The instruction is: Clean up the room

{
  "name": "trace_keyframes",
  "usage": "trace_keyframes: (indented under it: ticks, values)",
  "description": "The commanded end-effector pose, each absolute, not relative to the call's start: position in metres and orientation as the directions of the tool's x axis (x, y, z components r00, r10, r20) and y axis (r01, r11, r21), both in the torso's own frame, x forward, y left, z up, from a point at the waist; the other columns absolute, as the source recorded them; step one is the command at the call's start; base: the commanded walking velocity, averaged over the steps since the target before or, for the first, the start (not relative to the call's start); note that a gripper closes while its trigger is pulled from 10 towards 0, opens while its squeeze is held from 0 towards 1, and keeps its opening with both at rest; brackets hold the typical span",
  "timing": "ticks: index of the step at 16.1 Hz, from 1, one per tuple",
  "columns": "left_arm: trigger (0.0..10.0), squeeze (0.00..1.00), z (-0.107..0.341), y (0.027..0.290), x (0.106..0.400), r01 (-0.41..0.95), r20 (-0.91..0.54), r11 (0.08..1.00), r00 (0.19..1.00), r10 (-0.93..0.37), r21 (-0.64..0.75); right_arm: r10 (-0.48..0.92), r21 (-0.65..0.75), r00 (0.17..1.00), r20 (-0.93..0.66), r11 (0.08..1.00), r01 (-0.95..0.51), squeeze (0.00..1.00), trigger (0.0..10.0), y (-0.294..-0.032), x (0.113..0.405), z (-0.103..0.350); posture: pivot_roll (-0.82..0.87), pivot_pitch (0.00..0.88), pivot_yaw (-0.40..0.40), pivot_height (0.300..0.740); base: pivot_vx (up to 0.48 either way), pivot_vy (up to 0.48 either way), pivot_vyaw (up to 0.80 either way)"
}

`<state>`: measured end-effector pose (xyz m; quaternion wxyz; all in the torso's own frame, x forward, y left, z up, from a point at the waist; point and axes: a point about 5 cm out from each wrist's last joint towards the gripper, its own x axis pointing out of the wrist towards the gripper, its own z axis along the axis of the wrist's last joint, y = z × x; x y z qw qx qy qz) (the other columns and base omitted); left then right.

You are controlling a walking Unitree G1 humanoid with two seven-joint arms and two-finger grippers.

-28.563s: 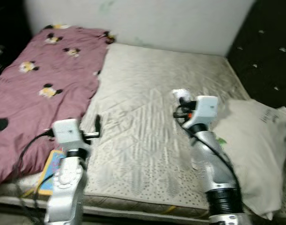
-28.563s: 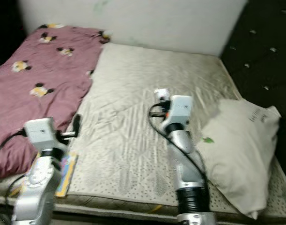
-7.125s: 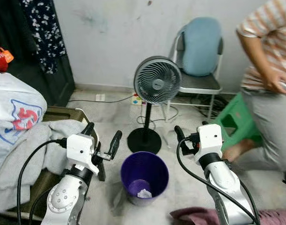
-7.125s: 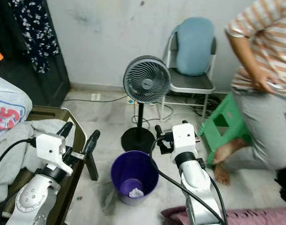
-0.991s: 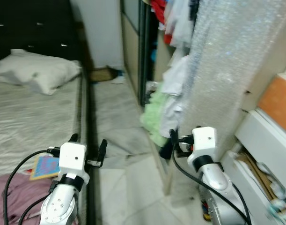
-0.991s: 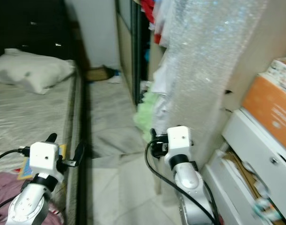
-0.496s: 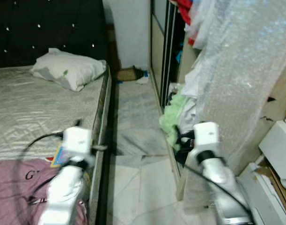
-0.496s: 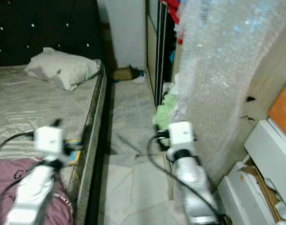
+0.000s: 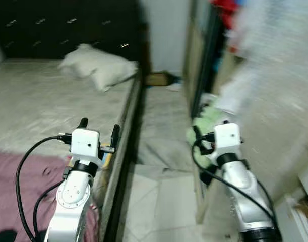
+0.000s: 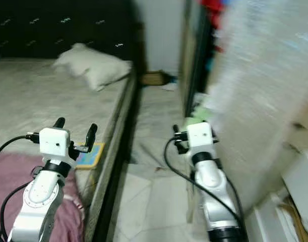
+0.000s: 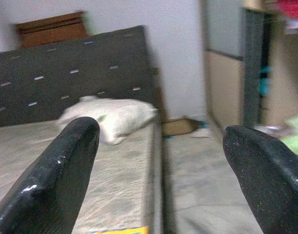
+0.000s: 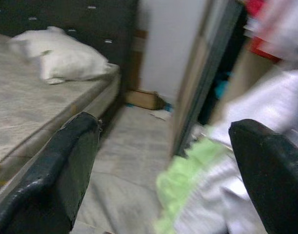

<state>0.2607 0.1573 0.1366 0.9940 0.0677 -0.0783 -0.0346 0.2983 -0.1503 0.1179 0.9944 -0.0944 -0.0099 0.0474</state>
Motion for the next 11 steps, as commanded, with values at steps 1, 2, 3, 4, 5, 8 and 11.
trace_keyframes:
  ticks: [1,2,3,4,5,8,11]
  values:
    - [10.0,0.00,0.134,0.161,0.260,0.017,0.144,0.991,0.989,-0.037,0.134,0.163,-0.184,0.986,0.024,0.970,-0.156,0.00,10.0,-0.136,0.302,0.121,-0.03,0.000,-0.050,0.740,0.000,0.000,0.76]
    - [10.0,0.00,0.136,0.158,0.259,0.011,0.147,0.994,0.989,-0.027,0.110,0.173,-0.184,0.985,0.024,0.969,-0.166,0.00,10.0,-0.134,0.303,0.120,-0.02,0.000,-0.057,0.740,0.000,0.000,0.76]
    - [10.0,0.00,0.136,0.156,0.258,0.016,0.155,0.993,0.987,-0.034,0.117,0.172,-0.182,0.985,0.024,0.969,-0.165,0.00,10.0,-0.133,0.304,0.119,-0.02,0.000,-0.055,0.740,0.000,0.000,0.76]
    - [10.0,0.00,0.134,0.157,0.256,0.016,0.159,0.992,0.987,-0.036,0.127,0.159,-0.166,0.987,0.024,0.974,-0.153,0.00,10.0,-0.131,0.303,0.117,-0.02,0.000,-0.048,0.740,0.000,0.000,0.76]
    - [10.0,0.00,0.132,0.158,0.256,0.015,0.154,0.992,0.987,-0.035,0.125,0.152,-0.158,0.988,0.024,0.977,-0.147,0.00,10.0,-0.130,0.303,0.117,-0.03,0.000,-0.047,0.740,0.000,0.000,0.76]
    - [10.0,0.00,0.126,0.157,0.245,0.035,0.124,0.990,0.991,-0.052,0.133,0.165,-0.160,0.986,0.004,0.974,-0.162,0.00,10.0,-0.129,0.289,0.109,-0.03,0.000,-0.034,0.740,0.000,0.000,0.76]
    - [10.0,0.00,0.118,0.160,0.237,0.048,0.091,0.991,0.994,-0.060,0.124,0.157,-0.166,0.987,-0.015,0.974,-0.158,0.00,10.0,-0.136,0.287,0.104,-0.03,0.000,-0.029,0.740,0.000,0.000,0.76]
